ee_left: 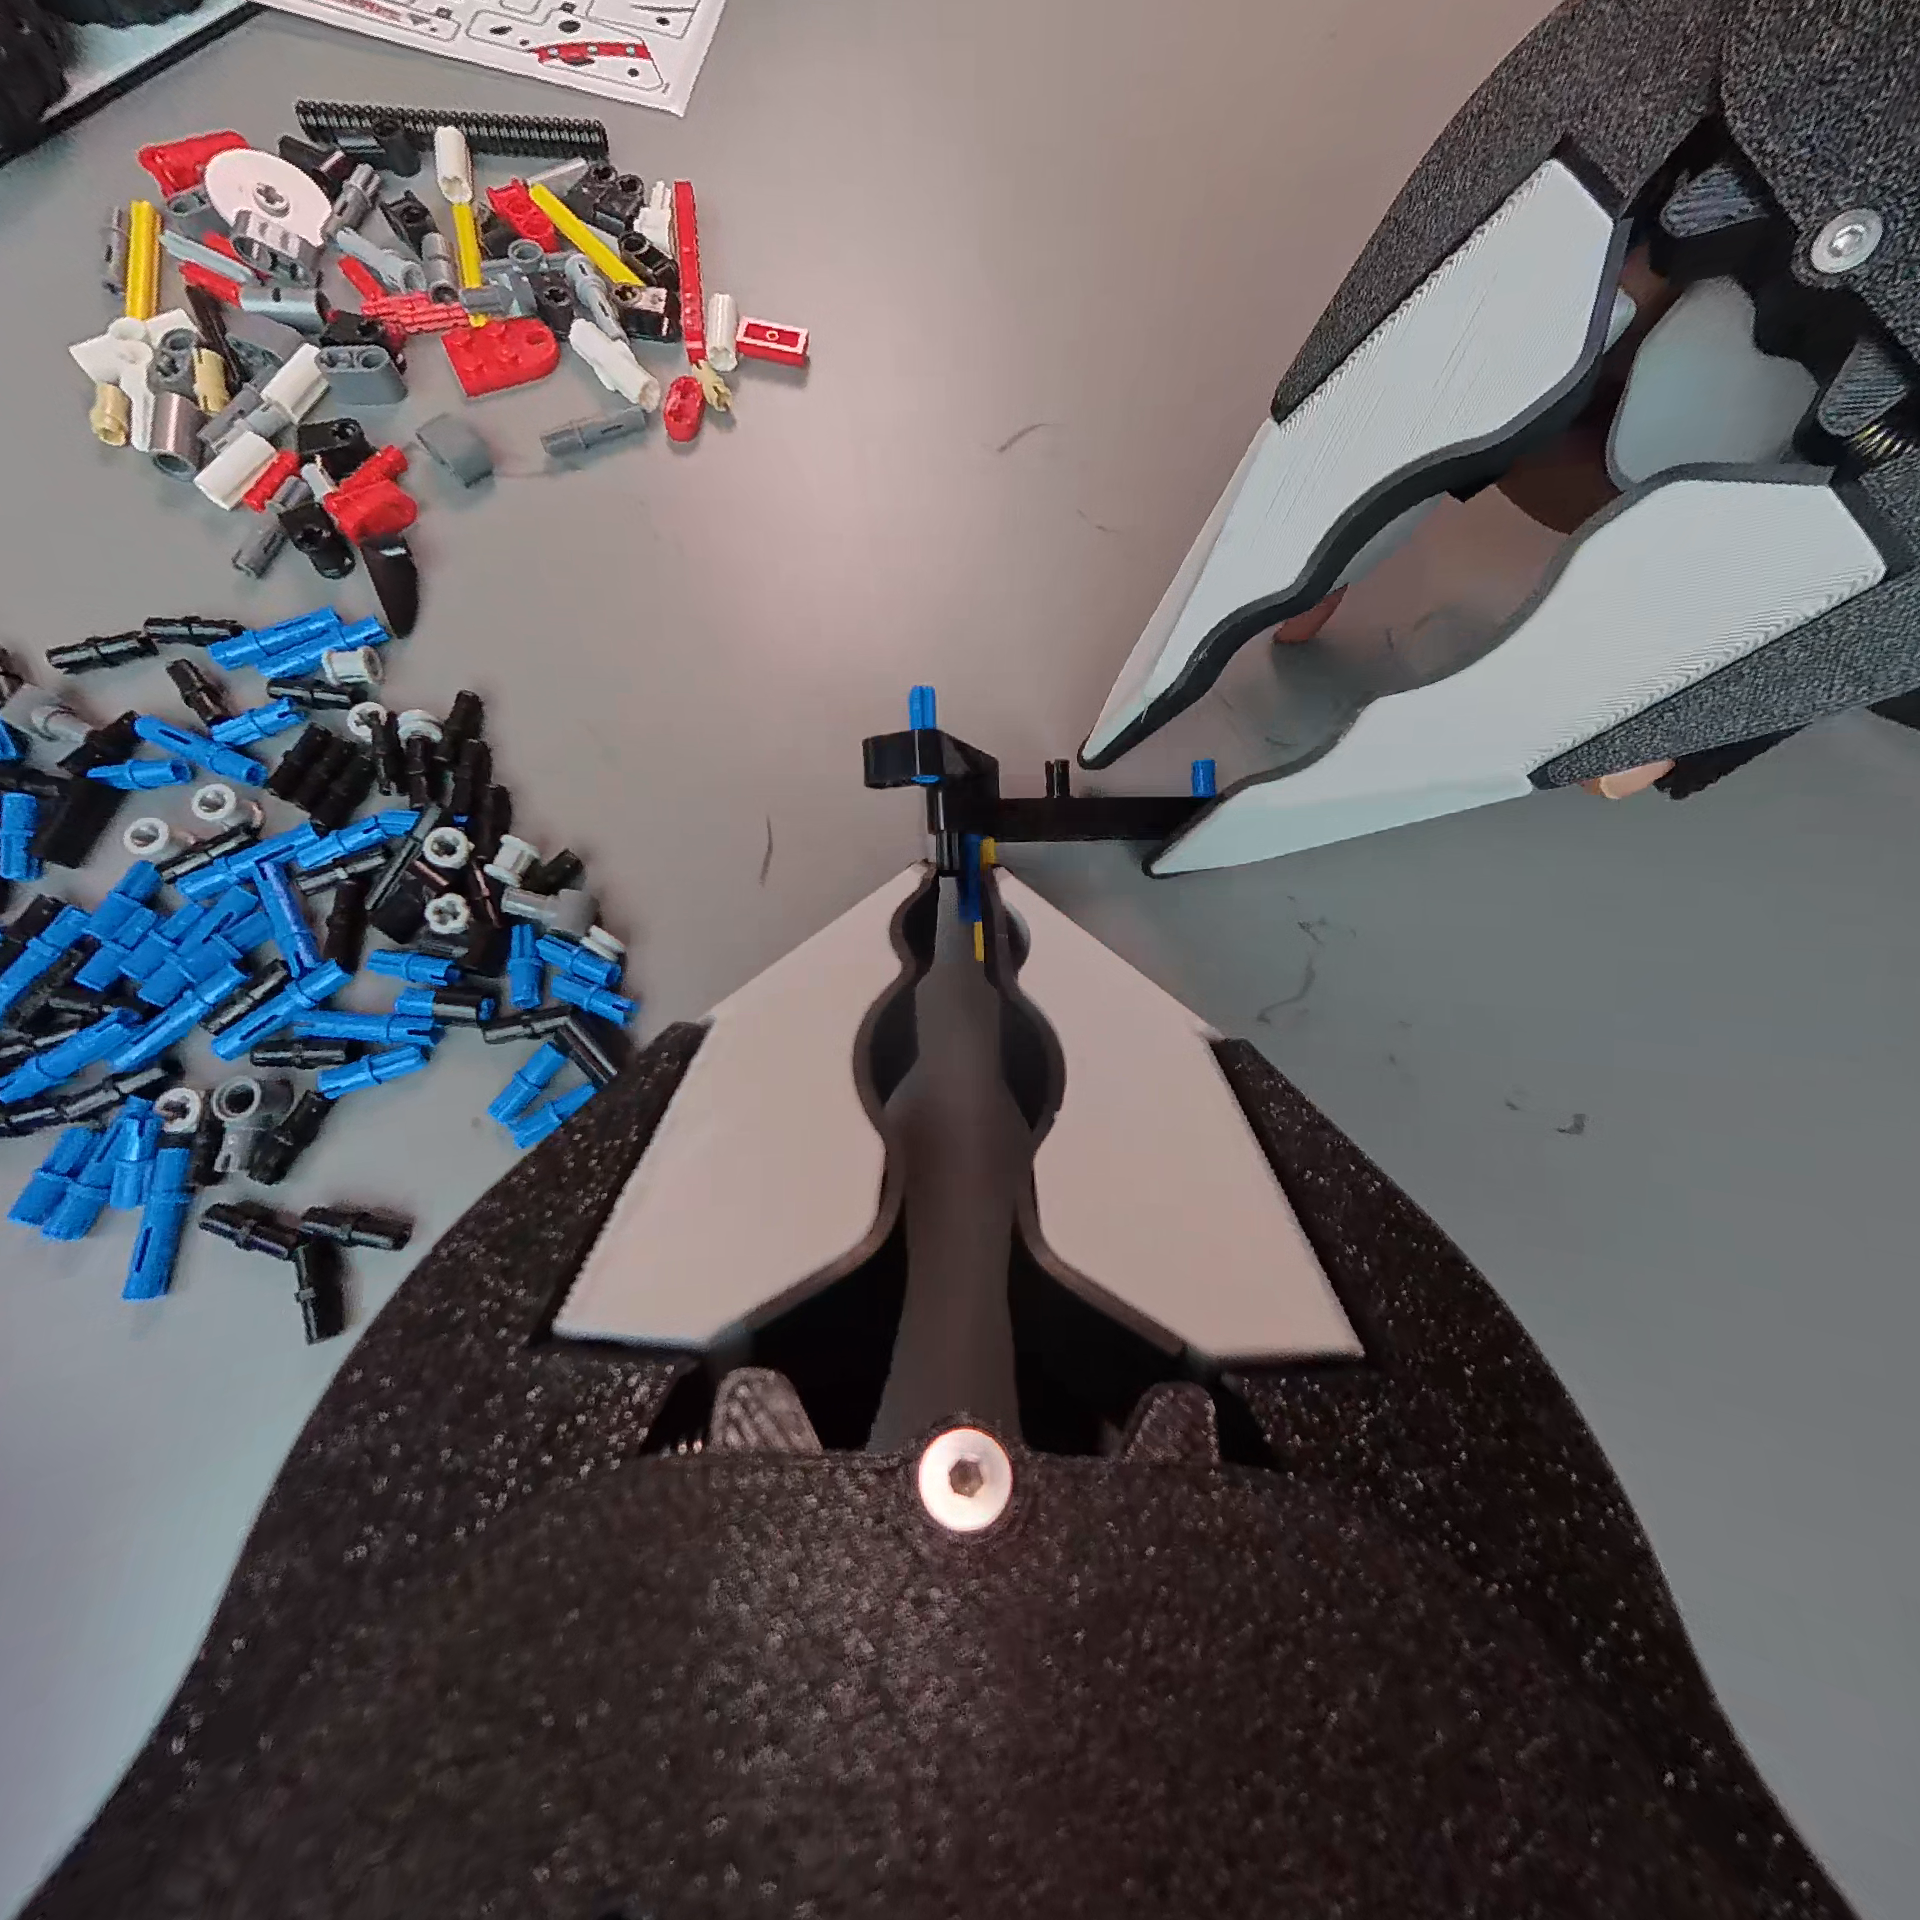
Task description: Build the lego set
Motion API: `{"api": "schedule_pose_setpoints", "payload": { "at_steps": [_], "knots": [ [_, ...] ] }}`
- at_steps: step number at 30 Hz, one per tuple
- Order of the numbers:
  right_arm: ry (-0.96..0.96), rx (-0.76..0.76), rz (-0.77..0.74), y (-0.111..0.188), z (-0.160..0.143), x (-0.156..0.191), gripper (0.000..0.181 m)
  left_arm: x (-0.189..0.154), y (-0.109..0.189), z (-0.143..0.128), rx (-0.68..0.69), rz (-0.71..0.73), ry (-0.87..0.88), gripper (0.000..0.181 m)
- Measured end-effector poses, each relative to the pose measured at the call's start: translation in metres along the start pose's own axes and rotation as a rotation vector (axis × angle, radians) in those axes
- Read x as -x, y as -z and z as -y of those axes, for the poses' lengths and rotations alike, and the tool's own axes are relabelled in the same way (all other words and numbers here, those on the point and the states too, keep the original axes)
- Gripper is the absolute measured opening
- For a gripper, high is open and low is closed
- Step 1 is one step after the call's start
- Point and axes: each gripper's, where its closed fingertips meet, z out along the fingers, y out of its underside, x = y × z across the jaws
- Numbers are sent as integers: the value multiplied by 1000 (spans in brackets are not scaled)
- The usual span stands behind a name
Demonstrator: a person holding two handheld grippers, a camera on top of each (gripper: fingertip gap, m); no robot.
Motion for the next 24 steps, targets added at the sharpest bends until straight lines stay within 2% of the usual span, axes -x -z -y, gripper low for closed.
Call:
{"api": "schedule_pose_setpoints", "payload": {
  "at_steps": [1, 4, 11, 15, 21, 24],
  "knots": [
    [3, 1, 2, 0, 0, 0, 22, 1, -1, 1, 2, 5, -21, 7],
    [10, 6, -20, 2, -3, -8, 37, 11, -2, 4, 20, 30, -104, 8],
    [-40, -98, -57, 16, 8, -32, 39, 27, -11, 6, 21, 33, -114, 12],
    [-61, -170, -74, 22, 16, -41, 39, 30, -4, 12, -30, 61, -117, 26],
    [-118, -338, -127, 35, 35, -56, 45, 45, 39, 44, -331, 105, -11, 41],
    [-170, -411, -142, 42, 39, -66, 46, 54, 61, 48, -435, 160, 47, 49]
  ]
}}
